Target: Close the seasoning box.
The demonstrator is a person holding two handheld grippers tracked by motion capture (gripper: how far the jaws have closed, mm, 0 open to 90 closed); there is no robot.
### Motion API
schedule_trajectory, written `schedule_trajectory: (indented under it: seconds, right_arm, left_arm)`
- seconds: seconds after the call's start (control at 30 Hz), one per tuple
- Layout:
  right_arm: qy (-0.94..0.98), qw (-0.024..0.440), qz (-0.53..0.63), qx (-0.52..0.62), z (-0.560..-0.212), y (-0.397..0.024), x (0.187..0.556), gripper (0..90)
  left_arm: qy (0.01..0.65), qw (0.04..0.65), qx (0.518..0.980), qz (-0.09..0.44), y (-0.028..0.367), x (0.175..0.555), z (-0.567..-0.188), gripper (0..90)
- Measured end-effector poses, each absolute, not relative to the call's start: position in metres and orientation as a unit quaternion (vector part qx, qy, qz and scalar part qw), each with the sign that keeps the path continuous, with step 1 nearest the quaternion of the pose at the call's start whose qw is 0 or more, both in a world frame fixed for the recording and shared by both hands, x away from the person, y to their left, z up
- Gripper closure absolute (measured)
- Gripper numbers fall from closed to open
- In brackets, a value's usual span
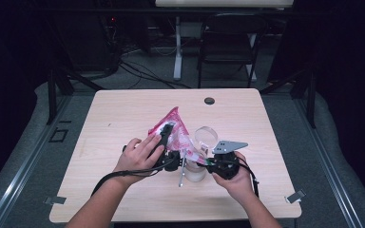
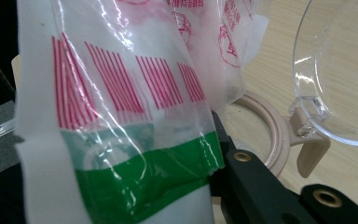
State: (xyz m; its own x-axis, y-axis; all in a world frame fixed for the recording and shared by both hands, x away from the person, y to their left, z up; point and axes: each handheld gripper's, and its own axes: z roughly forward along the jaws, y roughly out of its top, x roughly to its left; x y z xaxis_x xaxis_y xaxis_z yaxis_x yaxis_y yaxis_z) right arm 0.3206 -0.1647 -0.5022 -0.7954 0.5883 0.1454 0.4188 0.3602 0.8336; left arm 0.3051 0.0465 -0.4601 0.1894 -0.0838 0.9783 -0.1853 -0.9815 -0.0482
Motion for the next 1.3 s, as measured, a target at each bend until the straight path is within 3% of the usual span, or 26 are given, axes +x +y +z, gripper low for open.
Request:
schedule_trajectory:
  seconds: [1.3]
  right_arm:
    - [0.819,0.093,0.475,0.308,-0.5027,-0.1665,0.3215,90.0]
  left_arm:
    - [-0.088,0.043,0.77,0.631,0.0442,0.3043,-0.4581,64.4]
